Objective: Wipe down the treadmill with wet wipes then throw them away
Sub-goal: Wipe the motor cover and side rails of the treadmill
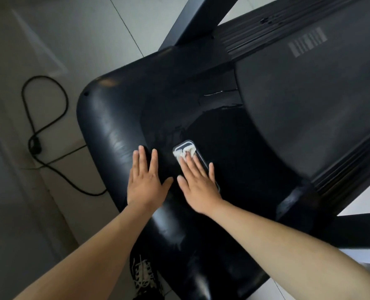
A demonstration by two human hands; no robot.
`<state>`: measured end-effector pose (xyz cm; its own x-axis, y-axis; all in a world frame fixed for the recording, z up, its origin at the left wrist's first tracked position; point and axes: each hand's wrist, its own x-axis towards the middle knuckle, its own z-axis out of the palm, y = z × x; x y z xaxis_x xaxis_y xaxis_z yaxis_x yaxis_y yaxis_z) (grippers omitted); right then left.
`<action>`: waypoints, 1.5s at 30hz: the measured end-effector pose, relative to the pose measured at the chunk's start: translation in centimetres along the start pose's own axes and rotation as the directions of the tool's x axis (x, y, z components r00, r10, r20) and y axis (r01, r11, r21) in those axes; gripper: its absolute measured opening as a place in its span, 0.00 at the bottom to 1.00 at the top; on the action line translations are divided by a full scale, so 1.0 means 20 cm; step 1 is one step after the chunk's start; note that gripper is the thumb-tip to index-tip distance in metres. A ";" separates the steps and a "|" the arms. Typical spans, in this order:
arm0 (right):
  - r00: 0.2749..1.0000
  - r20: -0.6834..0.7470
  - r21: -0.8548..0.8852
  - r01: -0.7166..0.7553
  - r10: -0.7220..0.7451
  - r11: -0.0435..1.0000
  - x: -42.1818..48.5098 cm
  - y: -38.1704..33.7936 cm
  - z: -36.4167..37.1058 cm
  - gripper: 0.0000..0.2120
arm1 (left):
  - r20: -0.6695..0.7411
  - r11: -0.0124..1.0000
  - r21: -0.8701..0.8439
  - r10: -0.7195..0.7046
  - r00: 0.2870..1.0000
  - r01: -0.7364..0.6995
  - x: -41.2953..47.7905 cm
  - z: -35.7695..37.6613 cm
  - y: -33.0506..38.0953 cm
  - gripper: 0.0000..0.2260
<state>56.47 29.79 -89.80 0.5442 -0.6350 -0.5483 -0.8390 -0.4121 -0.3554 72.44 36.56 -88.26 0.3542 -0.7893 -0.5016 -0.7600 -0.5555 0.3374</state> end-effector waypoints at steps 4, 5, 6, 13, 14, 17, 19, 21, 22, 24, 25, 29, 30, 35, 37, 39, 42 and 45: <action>0.988 -0.039 0.064 -0.150 0.153 0.987 0.23 -0.02 -0.12 0.28 | -0.032 1.000 -0.028 0.005 0.999 -0.006 -0.02 0.01 -0.09 0.42; 0.983 -0.036 0.078 -0.179 0.182 0.981 0.26 -0.04 -0.13 0.29 | -0.031 0.999 -0.040 0.010 0.999 -0.012 -0.02 0.01 -0.10 0.42; 0.980 -0.032 0.082 -0.192 0.195 0.978 0.27 -0.07 -0.14 0.29 | -0.029 0.999 -0.052 0.015 0.999 -0.016 -0.01 0.01 -0.10 0.42; 0.979 0.066 -0.077 0.198 -0.193 0.977 0.02 -0.19 0.01 0.29 | -0.041 0.991 -0.121 0.056 0.998 -0.060 -0.03 -0.04 -0.20 0.36; 0.982 0.073 -0.091 0.182 -0.175 0.979 0.00 -0.16 0.03 0.28 | -0.050 0.994 -0.107 0.025 0.998 -0.030 -0.04 -0.04 -0.21 0.34; 0.999 0.005 -0.042 -0.045 0.045 0.998 -0.03 -0.06 0.02 0.28 | -0.033 0.991 -0.128 -0.053 0.998 0.049 -0.10 -0.04 -0.23 0.30; 0.975 -0.028 0.063 -0.217 0.219 0.974 -0.05 -0.01 0.02 0.28 | -0.002 0.980 -0.188 -0.061 0.998 0.059 -0.13 -0.01 -0.25 0.30; 0.959 -0.014 0.096 -0.280 0.282 0.955 -0.08 -0.02 0.04 0.29 | 0.005 0.966 -0.252 -0.054 0.999 0.054 -0.14 0.00 -0.26 0.31; 0.960 -0.014 0.094 -0.278 0.280 0.956 -0.10 -0.04 0.06 0.29 | -0.003 0.964 -0.262 -0.049 0.999 0.047 -0.15 0.01 -0.27 0.31; 0.972 -0.041 0.069 -0.229 0.232 0.971 -0.15 -0.12 0.13 0.30 | -0.031 0.971 -0.239 -0.030 0.999 0.022 -0.15 0.01 -0.29 0.32; 0.981 -0.060 0.042 -0.182 0.184 0.982 -0.18 -0.16 0.16 0.31 | -0.046 0.974 -0.224 -0.022 0.999 0.011 -0.16 0.01 -0.30 0.33; 0.996 0.010 -0.049 0.087 -0.086 0.995 -0.23 -0.31 0.21 0.32 | -0.074 0.974 -0.218 -0.079 0.994 0.061 -0.20 0.01 -0.30 0.33; 0.987 0.047 -0.082 0.157 -0.153 0.984 -0.23 -0.32 0.21 0.31 | -0.067 0.969 -0.230 -0.113 0.991 0.095 -0.22 0.02 -0.31 0.32; 0.991 0.029 -0.177 0.134 -0.131 0.975 -0.10 -0.25 0.12 0.29 | 0.000 0.915 -0.386 -0.129 0.992 0.119 -0.28 0.07 -0.40 0.33; 0.999 -0.013 -0.051 -0.052 0.052 0.997 -0.03 -0.23 0.06 0.28 | 0.016 0.894 -0.435 -0.112 0.994 0.108 -0.29 0.07 -0.44 0.32; 0.987 0.007 0.051 -0.164 0.163 0.985 0.02 -0.24 0.04 0.28 | 0.016 0.886 -0.452 -0.107 0.994 0.103 -0.30 0.08 -0.47 0.32; 0.991 -0.010 0.007 -0.131 0.131 0.991 -0.01 -0.32 0.08 0.30 | 0.027 0.892 -0.424 -0.162 0.986 0.158 -0.33 0.08 -0.49 0.33; 1.000 -0.011 -0.061 0.027 -0.028 0.998 -0.10 -0.43 0.19 0.31 | 0.033 0.860 -0.481 -0.178 0.983 0.172 -0.35 0.10 -0.50 0.34</action>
<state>62.63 36.98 -88.49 0.5675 -0.6304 -0.5297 -0.8222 -0.4686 -0.3232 76.50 48.06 -89.65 0.4657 -0.6688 -0.5795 -0.3302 -0.7389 0.5874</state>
